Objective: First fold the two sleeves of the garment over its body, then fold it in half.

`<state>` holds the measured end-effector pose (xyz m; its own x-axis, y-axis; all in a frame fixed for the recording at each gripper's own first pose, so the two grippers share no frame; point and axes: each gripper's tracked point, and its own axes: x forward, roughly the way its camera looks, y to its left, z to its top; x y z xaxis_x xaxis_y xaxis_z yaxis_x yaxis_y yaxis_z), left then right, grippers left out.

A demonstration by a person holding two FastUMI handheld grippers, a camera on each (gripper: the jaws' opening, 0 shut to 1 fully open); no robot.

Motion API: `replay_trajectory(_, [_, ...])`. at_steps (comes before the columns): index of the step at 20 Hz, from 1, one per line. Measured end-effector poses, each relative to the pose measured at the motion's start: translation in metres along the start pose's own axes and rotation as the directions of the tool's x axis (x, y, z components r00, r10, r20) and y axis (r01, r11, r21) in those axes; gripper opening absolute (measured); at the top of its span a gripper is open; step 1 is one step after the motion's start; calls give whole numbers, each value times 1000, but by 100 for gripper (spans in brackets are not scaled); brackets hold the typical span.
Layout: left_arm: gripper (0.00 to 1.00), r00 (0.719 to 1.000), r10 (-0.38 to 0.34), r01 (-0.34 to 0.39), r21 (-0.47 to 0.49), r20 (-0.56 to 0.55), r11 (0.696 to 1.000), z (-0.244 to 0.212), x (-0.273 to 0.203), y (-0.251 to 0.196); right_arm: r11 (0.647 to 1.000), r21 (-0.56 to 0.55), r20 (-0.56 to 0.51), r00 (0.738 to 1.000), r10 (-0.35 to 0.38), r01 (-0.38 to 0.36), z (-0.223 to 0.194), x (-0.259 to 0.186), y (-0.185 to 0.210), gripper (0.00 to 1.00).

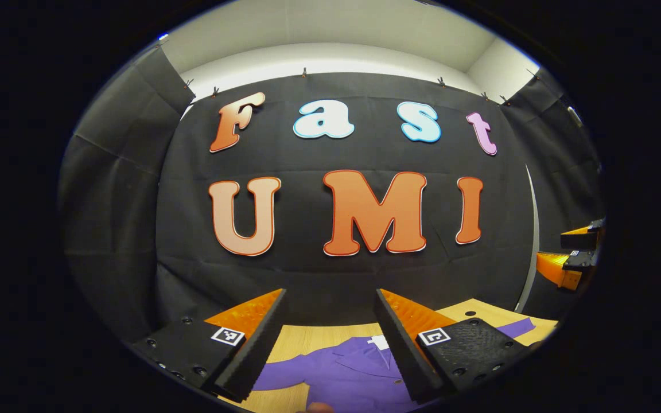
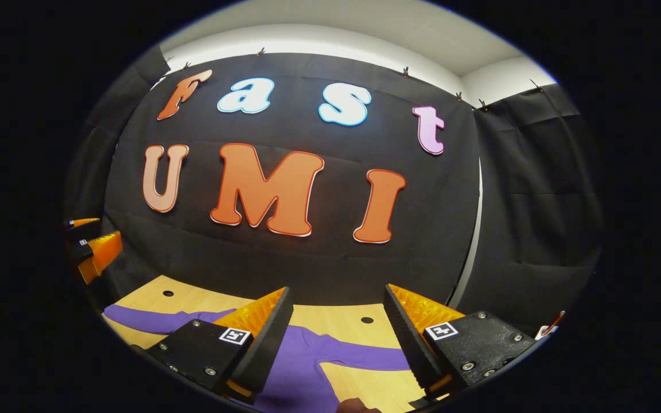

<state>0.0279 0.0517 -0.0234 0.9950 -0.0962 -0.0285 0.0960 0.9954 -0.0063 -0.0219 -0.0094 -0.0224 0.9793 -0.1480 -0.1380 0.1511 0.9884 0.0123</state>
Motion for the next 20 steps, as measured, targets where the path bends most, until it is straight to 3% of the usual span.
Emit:
replay_trajectory(7, [94,999,45,-45,16,16,999,8,11,-15,998,17,-75,995,-65,66,-24,5,-22,95])
replay_trajectory(13, [94,995,88,-89,34,37,995,19,24,-31,987,-20,-194,968,-159,158,-51,-1,-55,95])
replay_trajectory(17, [94,995,96,-98,59,37,993,21,28,-49,986,-39,-297,940,-166,162,-77,-6,-67,95])
replay_trajectory(20, [94,993,112,-115,77,44,990,25,28,-56,982,-28,-401,898,-180,185,-96,-19,-78,95])
